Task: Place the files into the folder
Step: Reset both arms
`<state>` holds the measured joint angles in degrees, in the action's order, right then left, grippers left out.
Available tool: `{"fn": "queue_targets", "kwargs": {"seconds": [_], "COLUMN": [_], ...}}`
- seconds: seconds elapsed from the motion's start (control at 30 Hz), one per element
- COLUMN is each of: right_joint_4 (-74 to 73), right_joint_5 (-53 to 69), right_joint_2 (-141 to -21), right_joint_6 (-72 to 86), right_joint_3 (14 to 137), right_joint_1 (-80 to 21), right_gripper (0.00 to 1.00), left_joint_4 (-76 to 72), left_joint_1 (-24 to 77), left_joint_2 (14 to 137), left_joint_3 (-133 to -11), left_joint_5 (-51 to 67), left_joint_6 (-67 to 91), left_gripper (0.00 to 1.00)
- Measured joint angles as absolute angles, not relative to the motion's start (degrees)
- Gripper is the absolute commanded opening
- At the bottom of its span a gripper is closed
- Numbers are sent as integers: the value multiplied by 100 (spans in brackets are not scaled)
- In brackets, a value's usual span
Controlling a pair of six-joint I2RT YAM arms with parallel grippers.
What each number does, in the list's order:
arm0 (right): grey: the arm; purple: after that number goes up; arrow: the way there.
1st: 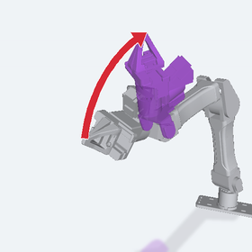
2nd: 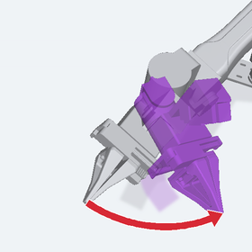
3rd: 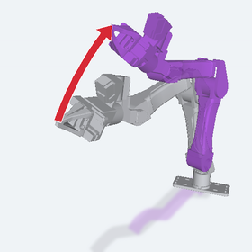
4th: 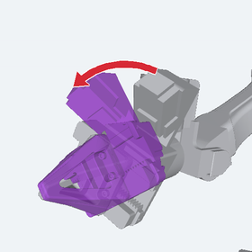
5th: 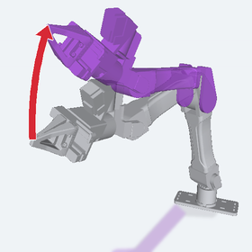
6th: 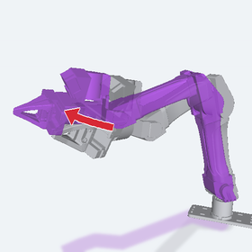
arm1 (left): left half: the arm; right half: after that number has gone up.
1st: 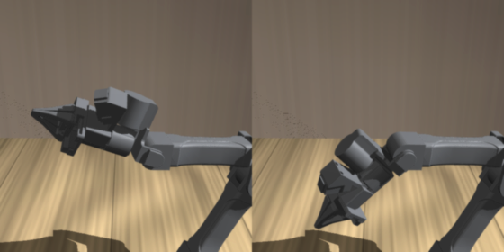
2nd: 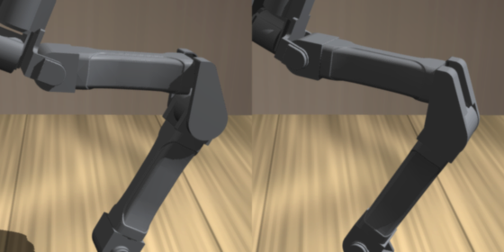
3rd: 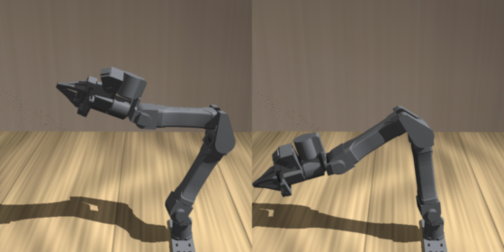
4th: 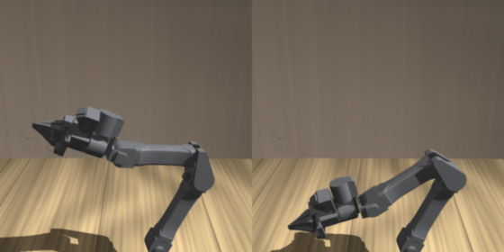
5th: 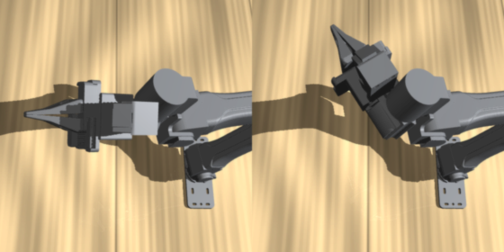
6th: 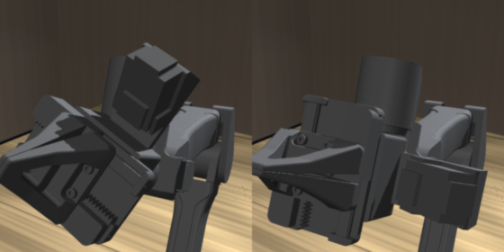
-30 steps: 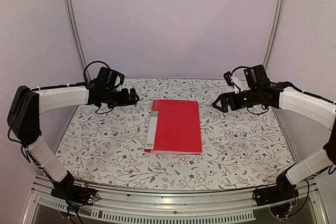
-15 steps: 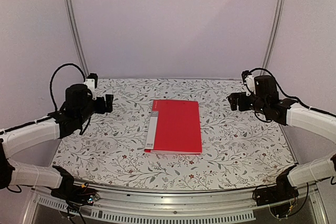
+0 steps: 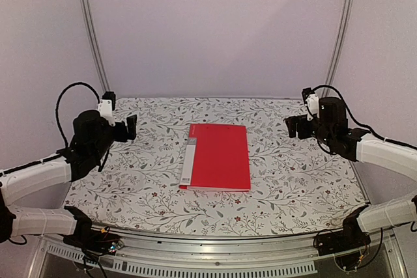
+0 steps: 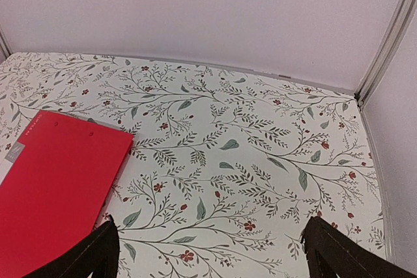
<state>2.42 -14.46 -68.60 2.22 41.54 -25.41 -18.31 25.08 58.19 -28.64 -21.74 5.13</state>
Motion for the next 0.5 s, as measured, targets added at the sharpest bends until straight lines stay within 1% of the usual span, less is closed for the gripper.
{"fn": "queue_targets", "kwargs": {"seconds": [0.5], "right_joint_4": [351], "right_joint_5": [-1444], "right_joint_2": [-6788], "right_joint_6": [126], "right_joint_3": [4154], "right_joint_1": [-2541], "right_gripper": [99], "left_joint_4": [-1837], "left_joint_1": [2508], "left_joint_2": [6003], "left_joint_3": [-2867], "left_joint_5": [-2123], "left_joint_6": [517], "left_gripper": [100]}}
